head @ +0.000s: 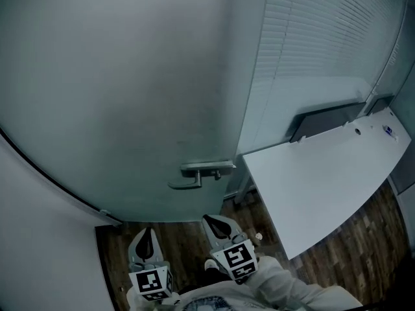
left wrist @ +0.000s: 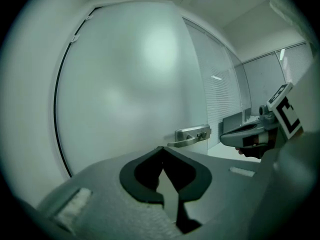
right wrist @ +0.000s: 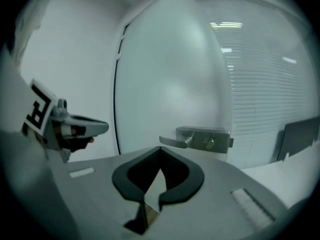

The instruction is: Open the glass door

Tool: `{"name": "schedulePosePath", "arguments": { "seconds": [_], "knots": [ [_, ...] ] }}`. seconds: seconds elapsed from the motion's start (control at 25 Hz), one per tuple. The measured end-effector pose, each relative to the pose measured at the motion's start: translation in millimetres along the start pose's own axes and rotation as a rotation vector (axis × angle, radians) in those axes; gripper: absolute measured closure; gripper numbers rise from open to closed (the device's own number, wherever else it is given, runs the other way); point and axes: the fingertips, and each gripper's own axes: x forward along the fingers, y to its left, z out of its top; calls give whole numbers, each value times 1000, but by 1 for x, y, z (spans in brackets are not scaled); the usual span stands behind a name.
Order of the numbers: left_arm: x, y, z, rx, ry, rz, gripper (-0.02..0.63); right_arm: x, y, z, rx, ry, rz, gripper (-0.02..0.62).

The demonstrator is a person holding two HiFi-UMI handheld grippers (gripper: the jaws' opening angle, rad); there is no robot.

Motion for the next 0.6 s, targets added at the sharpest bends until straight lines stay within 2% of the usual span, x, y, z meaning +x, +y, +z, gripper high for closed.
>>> {"name": "schedulePosePath", "arguments": {
  "seconds": [0.08,0.16,0.36,0.6],
  "knots": [
    [-1,-7,4,8,-17,-19,603,-24,-4,7,89,-45,-23,589],
    [-10,-12,4,9,-33,-30,603,-45,-2,9,116,-80,-59,589],
    [-54,-20,14,15,-52,-67,603,-84,25,22,103,-116,-117,591],
    [-125,-18,-13,3,-61,-76,603,-128,74,14,102,-148,-142,591]
  ]
}}
